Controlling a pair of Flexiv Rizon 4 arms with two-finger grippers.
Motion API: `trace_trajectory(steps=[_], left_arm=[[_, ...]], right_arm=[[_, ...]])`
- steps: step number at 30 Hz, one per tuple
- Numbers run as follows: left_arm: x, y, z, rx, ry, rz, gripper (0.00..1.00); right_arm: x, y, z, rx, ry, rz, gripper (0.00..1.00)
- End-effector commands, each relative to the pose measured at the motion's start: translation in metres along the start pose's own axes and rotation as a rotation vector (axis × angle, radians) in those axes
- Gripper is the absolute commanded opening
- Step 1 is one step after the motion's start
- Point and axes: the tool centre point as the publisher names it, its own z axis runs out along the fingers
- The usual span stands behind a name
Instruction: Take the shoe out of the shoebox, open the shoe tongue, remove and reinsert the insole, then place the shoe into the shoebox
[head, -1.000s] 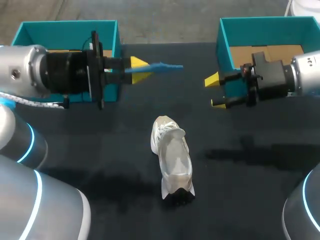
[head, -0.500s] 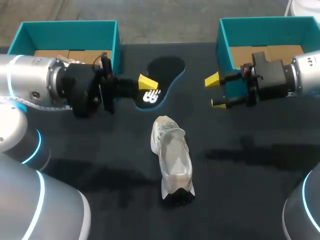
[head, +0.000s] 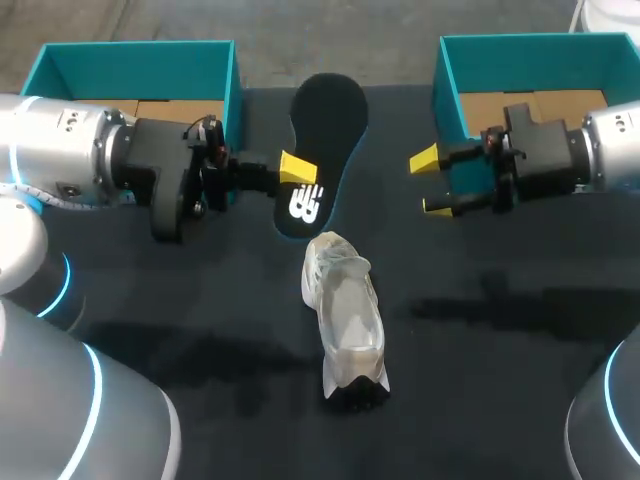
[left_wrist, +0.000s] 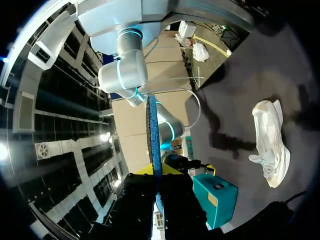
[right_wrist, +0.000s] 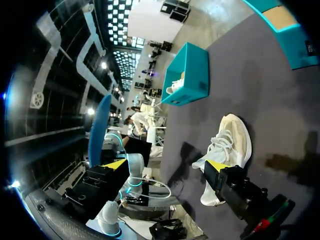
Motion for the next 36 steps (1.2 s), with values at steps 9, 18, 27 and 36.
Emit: trace_trajectory(steps=[9,18,27,36], left_arm=[[0.058,0.015,0.009,-0.102,0.033,0.097,0.0],[0.079,0.024,0.015,-0.151,0.035,0.129,0.0],[0.081,0.026,0.015,-0.153,0.042,0.128,0.0],[0.084,0.022,0.019,-0.149,0.024,0.132,0.0]], right_arm=[[-0.001,0.0,0.002,-0.001,0.0,0.0,1.0],[-0.001,0.0,0.002,-0.001,0.0,0.0,1.0],[-0.001,0.0,0.002,-0.001,0.0,0.0,1.0],[0.0,0.002,0.003,-0.013,0.005,-0.007,1.0]])
